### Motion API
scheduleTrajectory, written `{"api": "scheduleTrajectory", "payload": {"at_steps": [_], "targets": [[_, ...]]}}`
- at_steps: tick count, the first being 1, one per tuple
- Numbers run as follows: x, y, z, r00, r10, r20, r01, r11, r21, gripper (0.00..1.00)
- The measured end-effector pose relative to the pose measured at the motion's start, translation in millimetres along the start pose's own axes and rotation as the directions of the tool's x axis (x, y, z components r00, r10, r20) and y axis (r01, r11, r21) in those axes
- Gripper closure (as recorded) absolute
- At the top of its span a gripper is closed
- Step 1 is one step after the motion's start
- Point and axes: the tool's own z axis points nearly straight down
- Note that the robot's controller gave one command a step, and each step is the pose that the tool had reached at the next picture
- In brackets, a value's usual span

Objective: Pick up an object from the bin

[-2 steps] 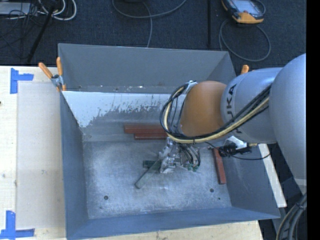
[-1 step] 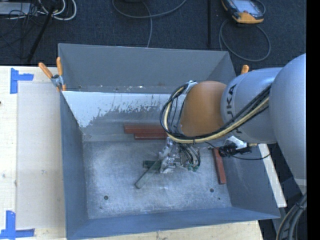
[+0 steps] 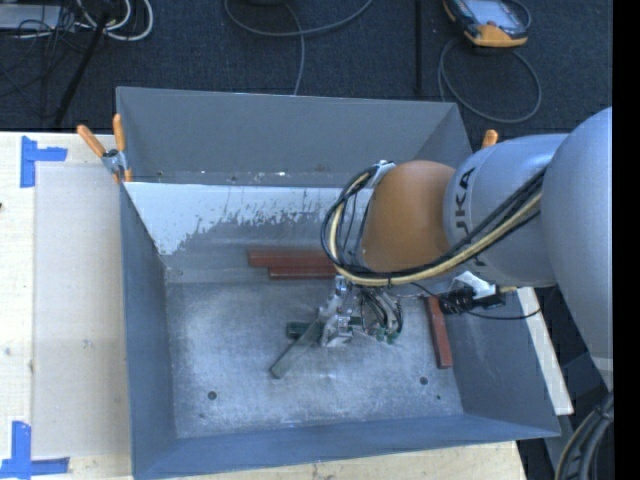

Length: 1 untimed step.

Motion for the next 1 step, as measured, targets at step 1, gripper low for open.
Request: {"api": "scheduleTrajectory", "payload": {"at_steps": [1], "targets": [[3.0, -0.7, -16.1, 1.000, 0.000, -0.013, 0.000, 1.000, 0.003, 1.00]]}}
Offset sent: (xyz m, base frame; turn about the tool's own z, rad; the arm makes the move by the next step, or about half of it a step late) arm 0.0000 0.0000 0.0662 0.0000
